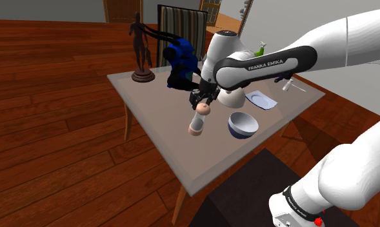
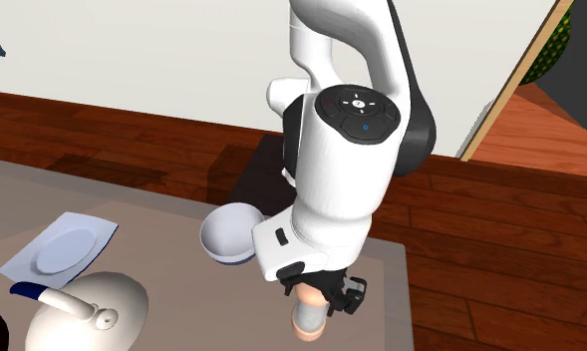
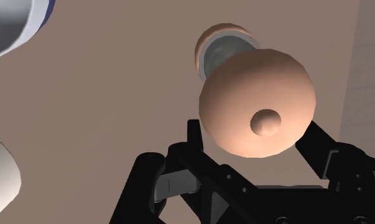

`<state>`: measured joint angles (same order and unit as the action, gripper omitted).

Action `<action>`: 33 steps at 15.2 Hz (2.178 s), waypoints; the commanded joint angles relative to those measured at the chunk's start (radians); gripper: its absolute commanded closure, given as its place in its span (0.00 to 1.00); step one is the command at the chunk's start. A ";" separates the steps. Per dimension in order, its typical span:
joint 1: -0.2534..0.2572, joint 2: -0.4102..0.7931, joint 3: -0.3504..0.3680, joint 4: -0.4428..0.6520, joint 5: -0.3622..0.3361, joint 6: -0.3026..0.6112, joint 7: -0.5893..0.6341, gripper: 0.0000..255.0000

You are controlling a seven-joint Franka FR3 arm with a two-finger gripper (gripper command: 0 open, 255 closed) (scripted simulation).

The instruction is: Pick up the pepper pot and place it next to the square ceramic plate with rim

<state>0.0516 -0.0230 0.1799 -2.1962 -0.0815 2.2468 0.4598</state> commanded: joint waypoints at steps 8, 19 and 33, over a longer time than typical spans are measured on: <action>0.001 -0.046 -0.001 0.072 0.016 -0.117 -0.016 1.00; 0.001 -0.082 -0.003 0.182 0.028 -0.262 -0.031 1.00; 0.000 -0.090 -0.004 0.362 0.033 -0.449 -0.044 1.00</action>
<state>0.0519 -0.1132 0.1762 -1.8514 -0.0489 1.8147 0.4173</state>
